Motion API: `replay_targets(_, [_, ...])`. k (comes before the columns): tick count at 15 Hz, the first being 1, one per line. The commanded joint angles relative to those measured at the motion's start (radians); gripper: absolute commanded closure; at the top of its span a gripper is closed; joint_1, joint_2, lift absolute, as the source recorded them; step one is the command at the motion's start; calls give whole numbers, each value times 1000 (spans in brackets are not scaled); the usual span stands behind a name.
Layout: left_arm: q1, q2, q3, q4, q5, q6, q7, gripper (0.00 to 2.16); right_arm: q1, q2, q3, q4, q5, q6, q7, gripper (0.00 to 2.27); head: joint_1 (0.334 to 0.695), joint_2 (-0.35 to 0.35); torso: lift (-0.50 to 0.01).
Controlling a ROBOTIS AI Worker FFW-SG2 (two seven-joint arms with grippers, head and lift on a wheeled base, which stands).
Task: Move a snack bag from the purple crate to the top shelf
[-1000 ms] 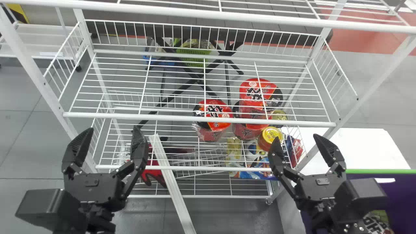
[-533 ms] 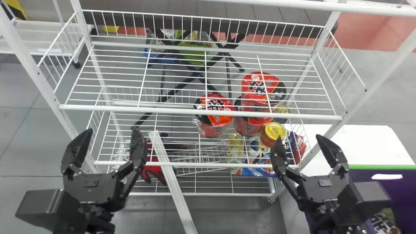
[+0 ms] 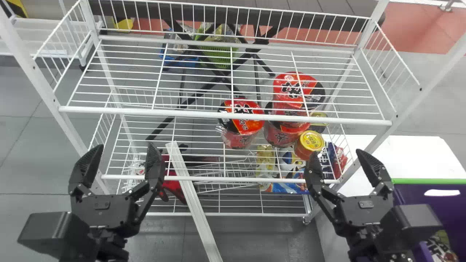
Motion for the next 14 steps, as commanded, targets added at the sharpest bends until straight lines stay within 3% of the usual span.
replay_targets(1, [0, 0, 0, 0, 0, 0, 0, 137, 0, 0, -1, 0, 0, 3, -3, 167, 695, -109, -450])
replay_targets(14, [3, 1, -2, -6, 0, 0, 0, 137, 35, -2, -30, -72, -12, 61, -18, 147, 695, -116, -461])
